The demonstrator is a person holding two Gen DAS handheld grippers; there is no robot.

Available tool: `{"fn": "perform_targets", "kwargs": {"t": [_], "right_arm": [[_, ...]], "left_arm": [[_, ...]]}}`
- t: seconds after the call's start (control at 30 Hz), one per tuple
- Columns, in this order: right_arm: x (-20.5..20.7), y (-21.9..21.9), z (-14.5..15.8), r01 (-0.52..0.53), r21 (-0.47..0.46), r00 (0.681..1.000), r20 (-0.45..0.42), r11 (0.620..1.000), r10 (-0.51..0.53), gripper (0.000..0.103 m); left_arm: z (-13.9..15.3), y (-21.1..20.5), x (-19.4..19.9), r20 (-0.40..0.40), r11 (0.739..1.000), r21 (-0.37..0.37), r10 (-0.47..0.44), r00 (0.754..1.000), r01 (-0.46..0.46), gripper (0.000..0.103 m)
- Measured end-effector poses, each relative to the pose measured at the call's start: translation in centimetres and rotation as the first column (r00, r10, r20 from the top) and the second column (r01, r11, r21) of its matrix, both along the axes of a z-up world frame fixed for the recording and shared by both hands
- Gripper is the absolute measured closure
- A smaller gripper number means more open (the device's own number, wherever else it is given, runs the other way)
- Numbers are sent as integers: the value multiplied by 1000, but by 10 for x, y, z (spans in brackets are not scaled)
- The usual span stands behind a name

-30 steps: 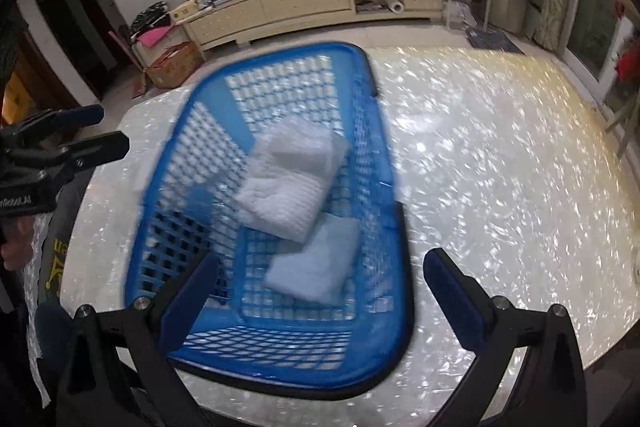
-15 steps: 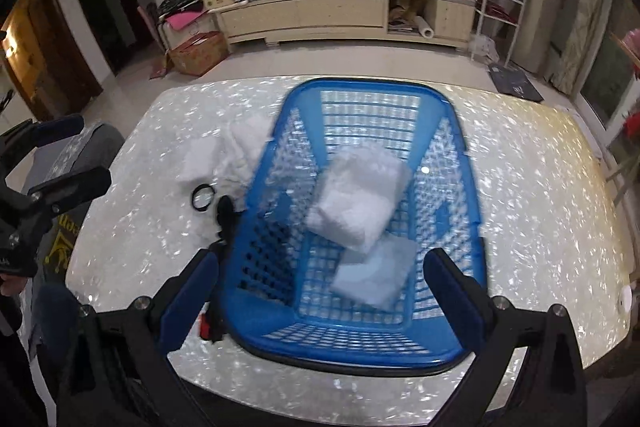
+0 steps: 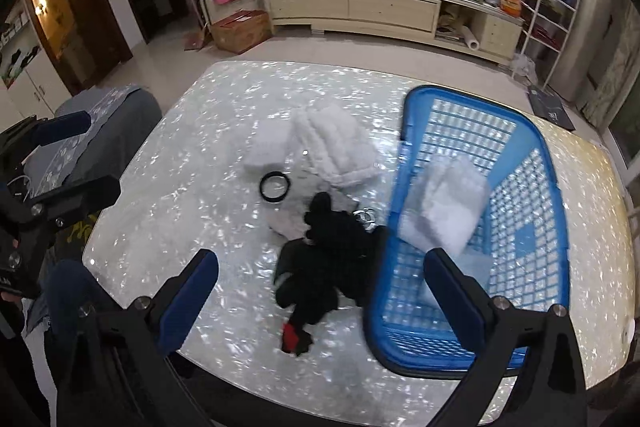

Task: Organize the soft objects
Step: 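Withdraw the left gripper and move the right gripper toward the black plush toy, then grasp the black plush toy with the right gripper and lift it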

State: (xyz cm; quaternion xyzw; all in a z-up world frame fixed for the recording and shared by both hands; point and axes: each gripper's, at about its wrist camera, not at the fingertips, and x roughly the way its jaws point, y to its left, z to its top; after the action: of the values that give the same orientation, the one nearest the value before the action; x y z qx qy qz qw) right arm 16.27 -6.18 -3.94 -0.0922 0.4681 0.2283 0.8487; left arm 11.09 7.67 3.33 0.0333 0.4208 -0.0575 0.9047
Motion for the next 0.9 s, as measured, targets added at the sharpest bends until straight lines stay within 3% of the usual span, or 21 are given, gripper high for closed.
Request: {"fn": "perform_targets", "kwargs": {"t": [0.5, 0.9], "right_arm": [[-16, 76, -39, -103, -57, 993, -58, 993, 100, 0], [-9, 90, -66, -101, -106, 990, -108, 989, 89, 0]], "left_arm": [[-51, 55, -16, -61, 997, -47, 61, 996, -64, 0], [-86, 73, -10, -122, 994, -65, 80, 989, -88, 0]]}}
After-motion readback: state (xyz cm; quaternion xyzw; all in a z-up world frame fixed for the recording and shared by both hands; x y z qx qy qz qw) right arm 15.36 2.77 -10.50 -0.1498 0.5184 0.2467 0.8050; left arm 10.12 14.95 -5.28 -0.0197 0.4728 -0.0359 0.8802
